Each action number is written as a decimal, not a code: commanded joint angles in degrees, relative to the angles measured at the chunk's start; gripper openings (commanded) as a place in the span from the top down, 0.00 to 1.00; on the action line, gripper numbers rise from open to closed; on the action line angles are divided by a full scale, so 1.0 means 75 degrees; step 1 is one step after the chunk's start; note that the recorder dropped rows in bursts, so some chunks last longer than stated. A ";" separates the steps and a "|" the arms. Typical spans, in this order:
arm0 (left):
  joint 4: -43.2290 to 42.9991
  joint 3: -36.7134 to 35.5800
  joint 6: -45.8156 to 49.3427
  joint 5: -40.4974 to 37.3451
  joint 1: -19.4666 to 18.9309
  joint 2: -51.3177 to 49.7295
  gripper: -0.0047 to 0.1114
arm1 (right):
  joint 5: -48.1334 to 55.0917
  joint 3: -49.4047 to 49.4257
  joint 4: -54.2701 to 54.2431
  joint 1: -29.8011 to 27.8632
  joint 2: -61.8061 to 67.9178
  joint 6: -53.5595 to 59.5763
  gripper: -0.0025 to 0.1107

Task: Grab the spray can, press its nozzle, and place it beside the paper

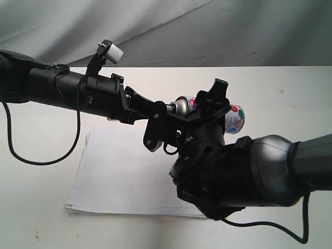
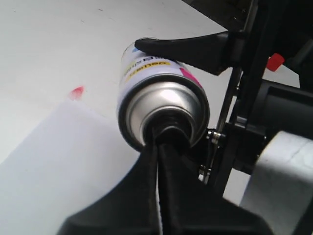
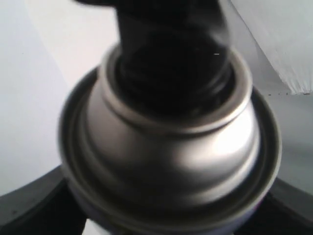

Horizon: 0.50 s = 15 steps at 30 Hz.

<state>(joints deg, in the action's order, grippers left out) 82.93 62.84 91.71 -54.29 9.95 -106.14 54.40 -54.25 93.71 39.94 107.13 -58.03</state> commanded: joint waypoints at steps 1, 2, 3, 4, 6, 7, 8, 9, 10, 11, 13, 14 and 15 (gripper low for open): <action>-0.0013 0.0417 -0.0232 0.0072 0.0129 -0.0109 0.96 | -0.0264 -0.0077 0.0831 0.0086 -0.0114 0.0078 0.98; -0.0030 0.0497 -0.0266 0.0056 0.0129 -0.0109 0.96 | -0.0307 -0.0077 0.0831 0.0086 -0.0114 0.0092 0.98; -0.0049 0.0560 -0.0308 0.0056 0.0129 -0.0109 0.96 | -0.0322 -0.0077 0.0831 0.0086 -0.0114 0.0109 0.98; -0.0061 0.0615 -0.0365 0.0056 0.0129 -0.0109 0.96 | -0.0344 -0.0077 0.0831 0.0086 -0.0114 0.0108 0.98; -0.0164 0.0662 -0.0432 0.0056 0.0129 -0.0129 0.96 | -0.0344 -0.0077 0.0831 0.0086 -0.0114 0.0108 0.98; -0.0179 0.0662 -0.0432 0.0056 0.0129 -0.0147 0.96 | -0.0344 -0.0077 0.0831 0.0086 -0.0114 0.0125 0.98; -0.0192 0.0645 -0.0432 0.0056 0.0129 -0.0162 0.96 | -0.0344 -0.0077 0.0831 0.0086 -0.0114 0.0125 0.98; -0.0192 0.0645 -0.0436 0.0038 0.0129 -0.0166 0.96 | -0.0344 -0.0077 0.0831 0.0086 -0.0114 0.0125 0.98; -0.0208 0.0645 -0.0436 0.0038 0.0129 -0.0166 0.96 | -0.0344 -0.0077 0.0831 0.0086 -0.0114 0.0125 0.98; -0.0208 0.0645 -0.0436 0.0038 0.0129 -0.0166 0.96 | -0.0344 -0.0077 0.0831 0.0086 -0.0114 0.0125 0.98; -0.0208 0.0645 -0.0436 0.0038 0.0129 -0.0166 0.96 | -0.0358 -0.0077 0.0831 0.0086 -0.0114 0.0125 0.98; -0.0208 0.0645 -0.0436 0.0038 0.0129 -0.0166 0.96 | -0.0358 -0.0077 0.0831 0.0086 -0.0114 0.0125 0.98; -0.0208 0.0645 -0.0436 0.0038 0.0129 -0.0166 0.96 | -0.0358 -0.0077 0.0831 0.0086 -0.0114 0.0125 0.98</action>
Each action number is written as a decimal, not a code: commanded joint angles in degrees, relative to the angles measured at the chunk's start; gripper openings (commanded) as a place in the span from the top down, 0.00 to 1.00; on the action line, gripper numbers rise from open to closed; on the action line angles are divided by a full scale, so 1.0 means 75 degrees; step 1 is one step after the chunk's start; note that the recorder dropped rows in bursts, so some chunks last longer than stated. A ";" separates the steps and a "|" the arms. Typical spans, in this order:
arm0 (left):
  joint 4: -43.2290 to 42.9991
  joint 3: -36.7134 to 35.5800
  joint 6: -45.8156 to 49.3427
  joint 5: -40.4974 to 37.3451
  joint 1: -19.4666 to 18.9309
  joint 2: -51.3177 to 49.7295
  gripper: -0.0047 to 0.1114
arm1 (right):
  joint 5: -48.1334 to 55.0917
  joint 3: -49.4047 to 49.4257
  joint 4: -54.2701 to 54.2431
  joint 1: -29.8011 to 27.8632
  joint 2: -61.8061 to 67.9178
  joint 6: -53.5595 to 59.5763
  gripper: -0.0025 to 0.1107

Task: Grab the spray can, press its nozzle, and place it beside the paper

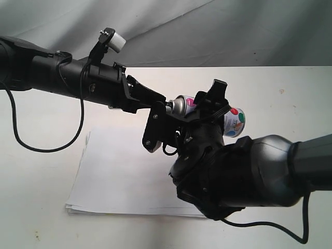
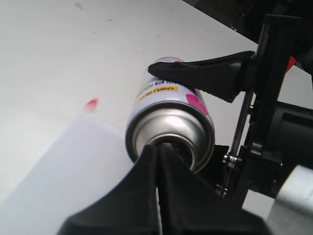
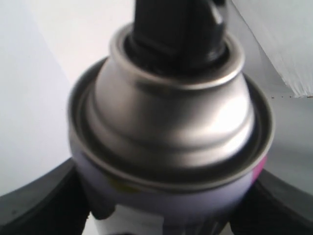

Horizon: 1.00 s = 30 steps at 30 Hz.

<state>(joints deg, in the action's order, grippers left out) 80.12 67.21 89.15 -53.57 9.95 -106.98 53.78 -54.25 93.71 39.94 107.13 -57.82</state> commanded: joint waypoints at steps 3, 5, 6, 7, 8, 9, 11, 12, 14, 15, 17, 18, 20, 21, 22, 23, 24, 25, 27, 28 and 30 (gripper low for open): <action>0.0168 0.0062 -0.0094 -0.0057 0.0129 -0.0054 0.96 | -0.0275 -0.0077 0.0831 0.0086 -0.0114 0.0096 0.98; 0.0168 0.0062 -0.0094 -0.0057 0.0129 -0.0054 0.96 | -0.0275 -0.0077 0.0831 0.0086 -0.0114 0.0096 0.98; 0.0168 0.0062 -0.0094 -0.0057 0.0129 -0.0054 0.96 | -0.0276 -0.0077 0.0831 0.0086 -0.0114 0.0096 0.98; 0.0168 0.0062 -0.0094 -0.0057 0.0129 -0.0054 0.96 | -0.0276 -0.0077 0.0831 0.0086 -0.0114 0.0076 0.98; 0.0168 0.0062 -0.0094 -0.0057 0.0129 -0.0054 0.96 | -0.0276 -0.0077 0.0831 0.0086 -0.0114 0.0079 0.98; 0.0168 0.0062 -0.0094 -0.0057 0.0129 -0.0054 0.96 | -0.0276 -0.0077 0.0831 0.0086 -0.0114 0.0079 0.98; 0.0168 0.0062 -0.0094 -0.0041 0.0129 -0.0054 0.96 | -0.0276 -0.0077 0.0831 0.0086 -0.0114 0.0079 0.98; 0.0168 0.0062 -0.0094 -0.0028 0.0129 -0.0054 0.96 | -0.0276 -0.0077 0.0831 0.0086 -0.0114 0.0079 0.98; 0.0168 0.0062 -0.0094 -0.0028 0.0129 -0.0054 0.96 | -0.0276 -0.0077 0.0831 0.0086 -0.0114 0.0079 0.98; 0.0168 0.0062 -0.0080 -0.0027 0.0129 -0.0054 0.96 | -0.0276 -0.0077 0.0831 0.0086 -0.0114 0.0079 0.98; 0.0168 0.0062 -0.0080 -0.0027 0.0129 -0.0054 0.96 | -0.0276 -0.0077 0.0831 0.0086 -0.0114 0.0079 0.98; 0.0168 0.0062 -0.0064 0.0003 0.0129 -0.0054 0.96 | -0.0276 -0.0077 0.0831 0.0086 -0.0114 0.0079 0.98; 0.0168 0.0062 -0.0064 0.0153 0.0129 -0.0054 0.96 | -0.0276 -0.0077 0.0831 0.0086 -0.0114 0.0079 0.98; 0.0168 0.0062 -0.0064 0.0173 0.0129 -0.0054 0.96 | -0.0276 -0.0077 0.0831 0.0086 -0.0114 0.0079 0.98; 0.0168 0.0062 -0.0064 0.0173 0.0129 -0.0054 0.96 | -0.0276 -0.0077 0.0831 0.0086 -0.0114 0.0079 0.98; 0.0145 0.0062 -0.0064 0.0152 0.0129 -0.0054 0.96 | -0.0276 -0.0077 0.0831 0.0086 -0.0114 0.0079 0.98; 0.0070 0.0062 -0.0064 0.0116 0.0129 -0.0054 0.96 | -0.0276 -0.0077 0.0831 0.0086 -0.0114 0.0079 0.98; -0.0037 0.0062 -0.0106 0.0116 0.0129 -0.0039 0.96 | -0.0276 -0.0077 0.0831 0.0086 -0.0114 0.0079 0.98; -0.0287 0.0062 -0.0260 0.0132 0.0044 -0.0007 0.96 | -0.0256 -0.0077 0.0831 0.0086 -0.0114 0.0079 0.98; -0.0435 0.0062 -0.0392 0.0134 -0.0025 0.0039 0.96 | -0.0256 -0.0077 0.0831 0.0086 -0.0114 0.0079 0.98; -0.0899 0.0062 -0.0705 -0.0126 -0.0328 0.0289 0.96 | -0.0256 -0.0077 0.0831 0.0086 -0.0114 0.0079 0.98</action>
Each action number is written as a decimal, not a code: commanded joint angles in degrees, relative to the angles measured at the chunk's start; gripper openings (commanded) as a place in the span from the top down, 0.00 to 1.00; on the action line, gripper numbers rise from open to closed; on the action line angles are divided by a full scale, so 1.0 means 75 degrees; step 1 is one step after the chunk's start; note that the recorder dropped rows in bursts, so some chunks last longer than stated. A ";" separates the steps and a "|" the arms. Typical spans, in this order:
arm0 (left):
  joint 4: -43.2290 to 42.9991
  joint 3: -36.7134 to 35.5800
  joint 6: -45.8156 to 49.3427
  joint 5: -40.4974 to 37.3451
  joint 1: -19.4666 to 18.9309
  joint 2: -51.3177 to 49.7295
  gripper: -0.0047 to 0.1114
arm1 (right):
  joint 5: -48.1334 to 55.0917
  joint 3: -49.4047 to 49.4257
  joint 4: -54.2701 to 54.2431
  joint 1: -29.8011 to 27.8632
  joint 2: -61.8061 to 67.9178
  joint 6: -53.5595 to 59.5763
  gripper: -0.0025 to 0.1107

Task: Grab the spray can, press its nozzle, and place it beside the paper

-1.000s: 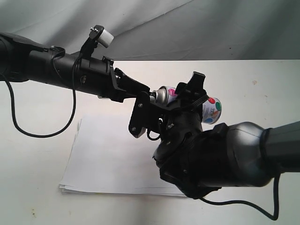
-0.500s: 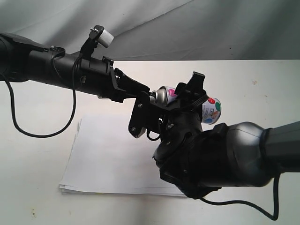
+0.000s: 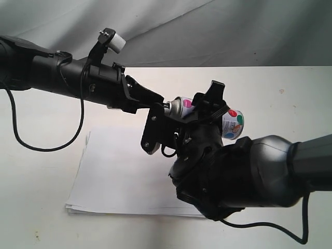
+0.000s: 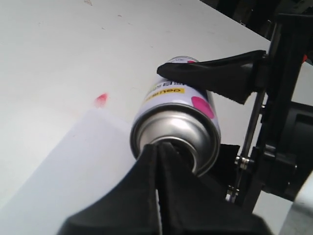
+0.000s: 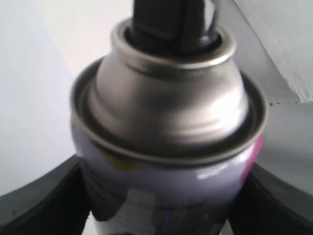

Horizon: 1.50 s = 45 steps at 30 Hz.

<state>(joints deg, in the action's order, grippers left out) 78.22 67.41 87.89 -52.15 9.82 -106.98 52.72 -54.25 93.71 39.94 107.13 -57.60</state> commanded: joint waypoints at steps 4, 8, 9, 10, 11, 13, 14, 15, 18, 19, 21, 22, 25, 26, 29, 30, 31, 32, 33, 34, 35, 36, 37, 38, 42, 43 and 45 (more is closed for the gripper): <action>-0.1145 -0.0303 -0.0909 -0.0974 -0.1135 0.1073 0.96 | -0.0117 -0.0077 0.0831 0.0086 -0.0114 0.0026 0.98; -0.1058 -0.0933 -0.0753 -0.0804 -0.1632 0.1578 0.96 | -0.0135 -0.0077 0.0831 0.0086 -0.0114 -0.0147 0.98; -0.1027 -0.1060 -0.0717 -0.0783 -0.1630 0.1627 0.96 | -0.0135 -0.0077 0.0831 0.0086 -0.0114 -0.0147 0.98; -0.0946 -0.1129 -0.0717 -0.0783 -0.1630 0.1645 0.96 | -0.0135 -0.0077 0.0831 0.0086 -0.0114 -0.0147 0.98; -0.0853 -0.1204 -0.0684 -0.0831 -0.1630 0.1645 0.96 | -0.0135 -0.0077 0.0831 0.0086 -0.0114 -0.0147 0.98; -0.0798 -0.1255 -0.0665 -0.0831 -0.1630 0.1645 0.96 | -0.0135 -0.0077 0.0831 0.0086 -0.0114 -0.0147 0.98; -0.0798 -0.1255 -0.0665 -0.0831 -0.1630 0.1645 0.96 | -0.0135 -0.0077 0.0831 0.0086 -0.0114 -0.0147 0.98; -0.0801 -0.1255 -0.0708 -0.0816 -0.1630 0.1645 0.96 | -0.0135 -0.0077 0.0831 0.0086 -0.0114 -0.0147 0.98; -0.0730 -0.1255 -0.0745 -0.0816 -0.1630 0.1645 0.96 | -0.0110 -0.0077 0.0831 0.0086 -0.0114 -0.0179 0.98; -0.0692 -0.1255 -0.0745 -0.0833 -0.1630 0.1645 0.96 | -0.0115 -0.0077 0.0831 0.0086 -0.0148 -0.0175 0.98; -0.0694 -0.1255 -0.0745 -0.0849 -0.1630 0.1645 0.96 | -0.0115 -0.0077 0.0466 0.0086 -0.0296 -0.0314 0.98; -0.0694 -0.1255 -0.0745 -0.0849 -0.1630 0.1645 0.96 | -0.0115 -0.0077 0.0250 0.0086 -0.0417 -0.0469 0.98; -0.0675 -0.1255 -0.0745 -0.0849 -0.1630 0.1645 0.96 | -0.0228 -0.0077 -0.0178 0.0086 -0.0928 -0.0973 0.98; -0.0643 -0.1255 -0.0745 -0.0869 -0.1630 0.1645 0.96 | -0.0228 -0.0077 -0.0231 0.0086 -0.1088 -0.1143 0.98; -0.0426 -0.1255 -0.0745 -0.0901 -0.1630 0.1645 0.96 | -0.0471 -0.0077 -0.0509 0.0086 -0.1751 -0.1415 0.98; -0.0321 -0.1255 -0.0745 -0.0936 -0.1630 0.1645 0.96 | -0.0627 -0.0077 -0.0669 0.0070 -0.2017 -0.1487 0.98; -0.0221 -0.1255 -0.0745 -0.1022 -0.1630 0.1645 0.96 | -0.0791 -0.0077 -0.0866 0.0070 -0.2282 -0.1522 0.98; -0.0120 -0.1255 -0.0724 -0.1099 -0.1630 0.1645 0.96 | -0.0897 -0.0077 -0.1055 0.0070 -0.2533 -0.1522 0.98; -0.0103 -0.1255 -0.0724 -0.1103 -0.1630 0.1645 0.96 | -0.0939 -0.0077 -0.1232 0.0070 -0.2776 -0.1522 0.98; -0.0088 -0.1255 -0.0724 -0.1136 -0.1630 0.1645 0.96 | -0.0985 -0.0077 -0.1446 0.0070 -0.2999 -0.1522 0.98; -0.0087 -0.1255 -0.0710 -0.1153 -0.1630 0.1645 0.96 | -0.1009 -0.0063 -0.1638 0.0070 -0.3199 -0.1522 0.98; -0.0087 -0.1255 -0.0694 -0.1211 -0.1630 0.1645 0.96 | -0.1009 -0.0063 -0.1768 0.0070 -0.3347 -0.1522 0.98; -0.0087 -0.1255 -0.0694 -0.1246 -0.1630 0.1645 0.96 | -0.1009 -0.0063 -0.1929 0.0070 -0.3524 -0.1522 0.98; -0.0087 -0.1255 -0.0694 -0.1290 -0.1630 0.1645 0.96 | -0.1009 -0.0049 -0.2065 0.0070 -0.3693 -0.1522 0.98; -0.0072 -0.1255 -0.0694 -0.1464 -0.1630 0.1645 0.96 | -0.1028 0.0153 -0.2625 0.0070 -0.4367 -0.1598 0.98; -0.0057 -0.1255 -0.0694 -0.1495 -0.1630 0.1645 0.96 | -0.1063 0.0289 -0.2801 0.0070 -0.4570 -0.1684 0.98; -0.0057 -0.1255 -0.0694 -0.1495 -0.1630 0.1645 0.96 | -0.1109 0.0532 -0.2985 0.0070 -0.4967 -0.1880 0.98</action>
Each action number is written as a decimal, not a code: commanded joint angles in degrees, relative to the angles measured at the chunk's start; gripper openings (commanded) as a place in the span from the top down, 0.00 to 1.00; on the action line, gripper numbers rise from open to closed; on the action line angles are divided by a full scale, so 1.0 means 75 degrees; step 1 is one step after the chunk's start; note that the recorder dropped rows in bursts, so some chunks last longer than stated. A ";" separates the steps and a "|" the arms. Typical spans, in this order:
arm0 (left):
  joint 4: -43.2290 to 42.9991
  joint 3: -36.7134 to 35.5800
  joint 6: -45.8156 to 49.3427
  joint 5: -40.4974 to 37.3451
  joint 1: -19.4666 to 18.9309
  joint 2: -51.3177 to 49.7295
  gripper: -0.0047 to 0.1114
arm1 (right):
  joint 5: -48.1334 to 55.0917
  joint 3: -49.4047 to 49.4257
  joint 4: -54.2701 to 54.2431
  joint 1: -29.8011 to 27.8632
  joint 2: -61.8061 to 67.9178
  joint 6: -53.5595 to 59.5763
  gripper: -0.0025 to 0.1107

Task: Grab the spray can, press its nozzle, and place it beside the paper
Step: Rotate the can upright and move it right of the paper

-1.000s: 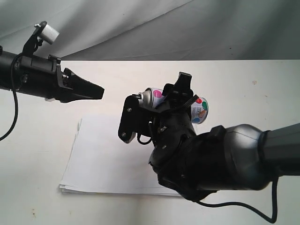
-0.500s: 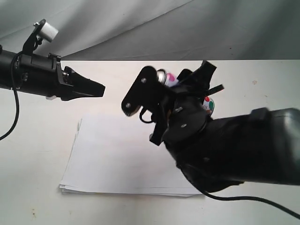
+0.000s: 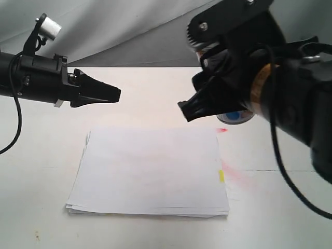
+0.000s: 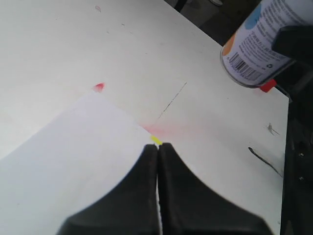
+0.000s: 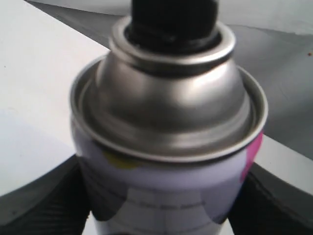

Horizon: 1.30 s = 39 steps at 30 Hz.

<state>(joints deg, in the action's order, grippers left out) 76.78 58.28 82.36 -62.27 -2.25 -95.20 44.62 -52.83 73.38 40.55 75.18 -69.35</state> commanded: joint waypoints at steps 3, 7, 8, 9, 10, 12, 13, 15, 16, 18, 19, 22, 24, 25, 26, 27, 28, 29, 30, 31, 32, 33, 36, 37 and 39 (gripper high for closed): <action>0.0134 -0.0039 0.0043 -0.0146 -0.0020 0.0074 0.96 | -0.0123 0.0783 -0.0610 -0.0012 -0.1391 -0.0630 0.98; 0.0134 -0.0039 0.0043 -0.0146 -0.0020 0.0074 0.96 | -0.0462 0.1496 -0.0830 -0.0012 -0.2171 -0.1113 0.98; 0.0134 -0.0039 0.0043 -0.0146 -0.0020 0.0074 0.96 | -0.0460 0.1624 -0.0746 -0.0012 -0.2249 -0.1275 0.98; 0.0134 -0.0039 0.0043 -0.0146 -0.0020 0.0074 0.96 | -0.0444 0.1742 -0.0630 -0.0012 -0.2302 -0.1495 0.98; 0.0134 -0.0039 0.0043 -0.0146 -0.0020 0.0074 0.96 | -0.0430 0.1895 -0.0407 -0.0012 -0.2325 -0.1728 0.98; 0.0134 -0.0039 0.0043 -0.0146 -0.0020 0.0074 0.96 | -0.0478 0.2102 0.0028 -0.0133 -0.2339 -0.2288 0.98; 0.0134 -0.0039 0.0043 -0.0146 -0.0020 0.0074 0.96 | -0.0526 0.2163 0.0240 -0.0288 -0.2339 -0.2562 0.98; 0.0132 -0.0039 0.0018 -0.0146 -0.0020 0.0074 0.96 | -0.0689 0.2179 0.0536 -0.0708 -0.2339 -0.2827 0.98; 0.0132 -0.0039 0.0018 -0.0146 -0.0020 0.0074 0.96 | -0.0998 0.2179 0.0742 -0.1009 -0.2339 -0.2880 0.98; 0.0132 -0.0039 0.0021 -0.0177 -0.0020 0.0074 0.96 | -0.1778 0.2179 0.1299 -0.1650 -0.2339 -0.3264 0.98; 0.0132 -0.0039 0.0021 -0.0211 -0.0020 0.0074 0.96 | -0.2270 0.2179 0.1584 -0.2045 -0.2324 -0.3517 0.98; 0.0132 -0.0039 0.0021 -0.0263 -0.0020 0.0074 0.96 | -0.3306 0.2179 0.2125 -0.3156 -0.2075 -0.4005 0.98; 0.0132 -0.0039 0.0021 -0.0315 -0.0020 0.0074 0.96 | -0.3921 0.2179 0.2331 -0.3859 -0.1795 -0.4005 0.98; 0.0132 -0.0039 0.0021 -0.0330 -0.0020 0.0074 0.96 | -0.4324 0.2179 0.2430 -0.4162 -0.1613 -0.4015 0.98; 0.0132 -0.0039 0.0021 -0.0330 -0.0020 0.0074 0.96 | -0.4776 0.2179 0.2569 -0.4431 -0.1414 -0.4015 0.98; 0.0132 -0.0039 0.0021 -0.0330 -0.0020 0.0074 0.96 | -0.5185 0.2179 0.2689 -0.4603 -0.1247 -0.4015 0.98; 0.0132 -0.0039 0.0021 -0.0330 -0.0020 0.0074 0.96 | -0.5488 0.2179 0.2739 -0.4763 -0.1028 -0.4015 0.98; 0.0132 -0.0039 0.0021 -0.0330 -0.0020 0.0074 0.96 | -0.5644 0.2179 0.2739 -0.4864 -0.0800 -0.3972 0.98; 0.0132 -0.0039 0.0021 -0.0330 -0.0020 0.0074 0.96 | -0.5721 0.2179 0.2782 -0.4881 -0.0573 -0.3959 0.98; 0.0132 -0.0039 0.0021 -0.0330 -0.0020 0.0074 0.96 | -0.5739 0.2179 0.2929 -0.4894 -0.0349 -0.3959 0.98; 0.0132 -0.0039 0.0021 -0.0330 -0.0020 0.0074 0.96 | -0.5834 0.2179 0.3123 -0.4894 -0.0143 -0.3959 0.98; 0.0132 -0.0039 0.0021 -0.0330 -0.0020 0.0074 0.96 | -0.5950 0.2179 0.3277 -0.4894 0.0020 -0.3959 0.98; 0.0132 -0.0039 0.0021 -0.0330 -0.0020 0.0074 0.96 | -0.5950 0.2165 0.3543 -0.4880 0.0521 -0.3953 0.98; 0.0132 -0.0039 0.0021 -0.0330 -0.0020 0.0074 0.96 | -0.5950 0.2149 0.3543 -0.4880 0.0666 -0.3953 0.98; 0.0132 -0.0039 0.0021 -0.0330 -0.0020 0.0074 0.96 | -0.5907 0.2135 0.3543 -0.4880 0.0873 -0.3864 0.98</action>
<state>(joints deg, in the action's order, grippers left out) 76.78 58.28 82.36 -64.20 -2.25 -95.20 0.00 -36.21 98.61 4.39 80.40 -99.04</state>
